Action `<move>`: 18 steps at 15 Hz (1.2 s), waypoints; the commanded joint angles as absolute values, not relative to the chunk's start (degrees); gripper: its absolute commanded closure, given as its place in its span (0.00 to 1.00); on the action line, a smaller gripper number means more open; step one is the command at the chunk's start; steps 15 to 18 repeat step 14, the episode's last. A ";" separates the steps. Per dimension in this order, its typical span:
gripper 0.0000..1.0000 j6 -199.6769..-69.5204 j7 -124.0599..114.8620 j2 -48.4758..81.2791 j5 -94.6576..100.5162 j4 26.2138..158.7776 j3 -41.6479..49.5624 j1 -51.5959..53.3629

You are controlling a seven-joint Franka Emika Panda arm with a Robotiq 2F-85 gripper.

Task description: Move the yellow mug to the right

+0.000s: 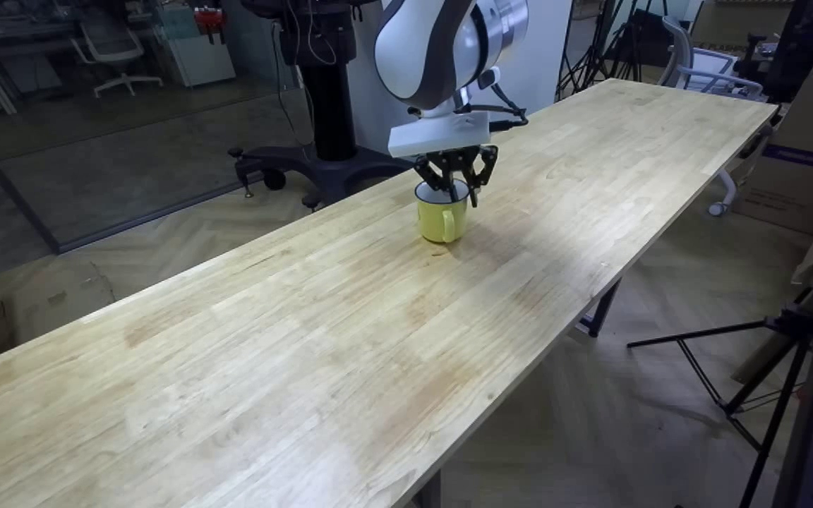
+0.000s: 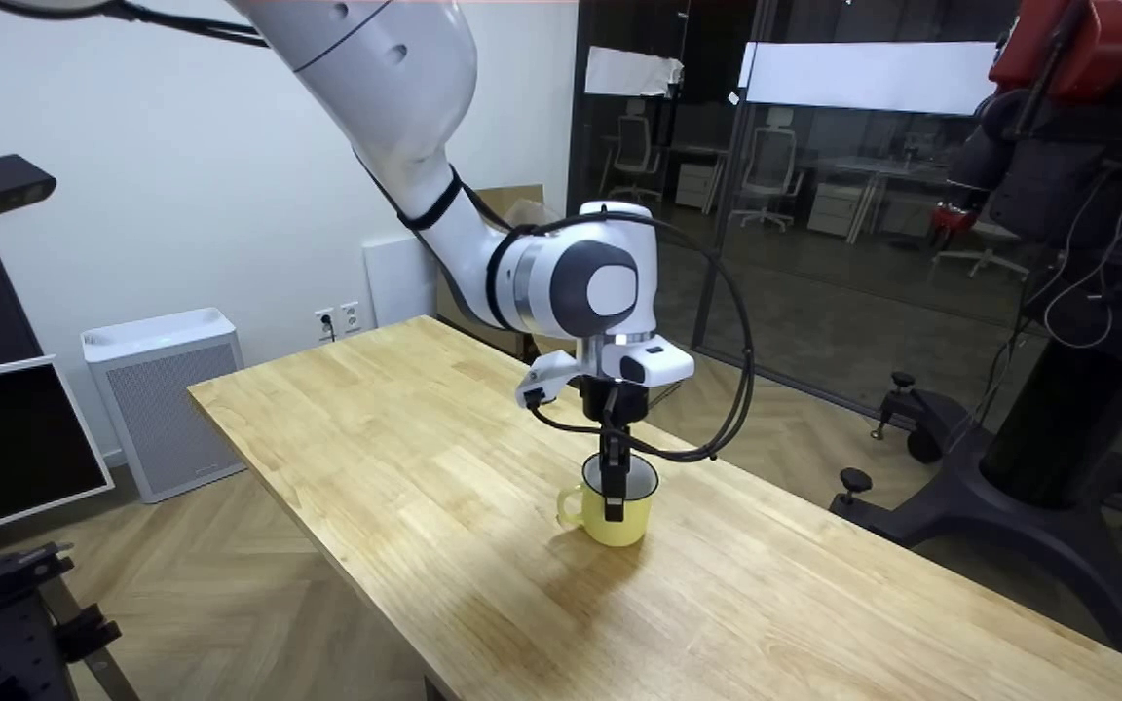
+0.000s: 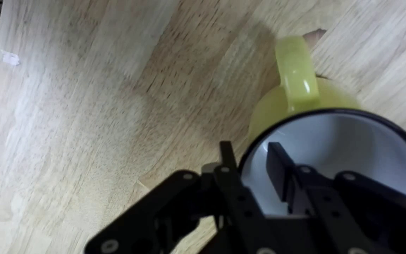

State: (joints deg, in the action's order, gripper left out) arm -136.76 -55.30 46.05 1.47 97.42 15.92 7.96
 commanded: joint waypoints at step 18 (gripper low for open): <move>0.00 -131.45 -57.02 41.04 4.94 97.42 16.28 7.93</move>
